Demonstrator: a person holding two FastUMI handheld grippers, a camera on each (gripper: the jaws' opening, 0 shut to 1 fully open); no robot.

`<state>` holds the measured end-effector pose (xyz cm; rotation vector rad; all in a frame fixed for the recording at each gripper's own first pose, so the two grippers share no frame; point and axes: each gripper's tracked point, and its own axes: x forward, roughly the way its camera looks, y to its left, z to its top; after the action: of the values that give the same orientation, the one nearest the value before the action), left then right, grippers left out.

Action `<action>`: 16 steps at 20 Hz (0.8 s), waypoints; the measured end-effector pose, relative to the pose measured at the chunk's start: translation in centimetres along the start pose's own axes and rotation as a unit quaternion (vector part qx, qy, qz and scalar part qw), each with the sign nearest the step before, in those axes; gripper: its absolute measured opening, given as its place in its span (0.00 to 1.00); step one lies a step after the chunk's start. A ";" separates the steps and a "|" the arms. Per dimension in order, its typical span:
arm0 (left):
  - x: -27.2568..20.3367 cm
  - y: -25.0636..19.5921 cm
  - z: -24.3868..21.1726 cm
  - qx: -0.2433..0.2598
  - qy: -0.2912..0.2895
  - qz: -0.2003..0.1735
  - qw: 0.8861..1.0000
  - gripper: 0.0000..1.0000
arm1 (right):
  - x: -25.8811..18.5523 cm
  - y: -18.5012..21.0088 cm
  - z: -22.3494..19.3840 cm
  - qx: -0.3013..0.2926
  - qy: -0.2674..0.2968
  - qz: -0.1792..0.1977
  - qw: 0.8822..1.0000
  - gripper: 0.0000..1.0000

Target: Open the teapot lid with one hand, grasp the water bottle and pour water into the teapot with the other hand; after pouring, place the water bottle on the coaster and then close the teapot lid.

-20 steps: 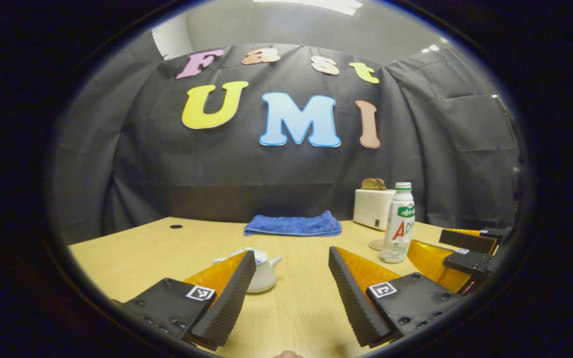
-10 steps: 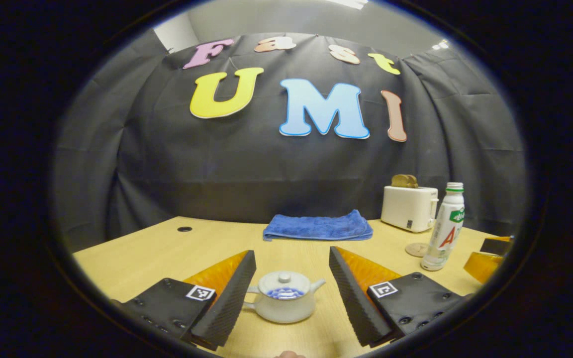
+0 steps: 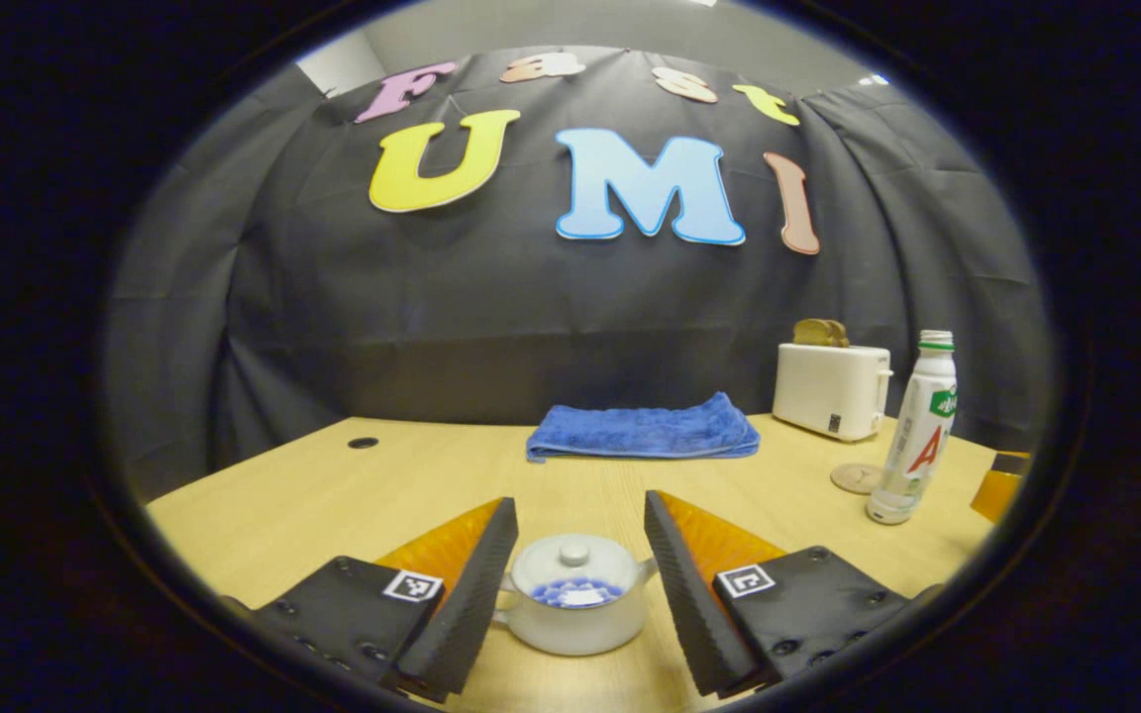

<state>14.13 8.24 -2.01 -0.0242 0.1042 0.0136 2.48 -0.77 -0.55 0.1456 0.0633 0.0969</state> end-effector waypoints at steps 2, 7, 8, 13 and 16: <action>0.0 0.2 0.1 0.006 -0.003 0.004 1.000 0.75 | 0.0 -0.1 -0.1 0.005 0.002 0.001 1.000 0.99; 1.0 -0.3 -0.7 0.012 0.018 -0.008 1.000 0.50 | -0.2 0.2 0.3 0.008 0.002 0.008 1.000 0.99; 1.1 -0.2 -0.5 0.016 0.022 -0.013 1.000 0.50 | -0.3 0.2 0.6 0.006 -0.001 0.009 1.000 0.98; 1.4 0.3 -0.7 0.012 0.023 -0.009 1.000 0.20 | -0.4 0.0 1.4 -0.001 -0.010 0.005 1.000 0.99; 1.7 0.6 -0.3 0.009 0.017 -0.013 1.000 0.12 | -0.3 -0.2 1.4 -0.004 -0.007 0.003 1.000 0.99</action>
<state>15.75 8.86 -2.52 -0.0083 0.1370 -0.0143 2.33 -1.23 0.85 0.1394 0.0485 0.1012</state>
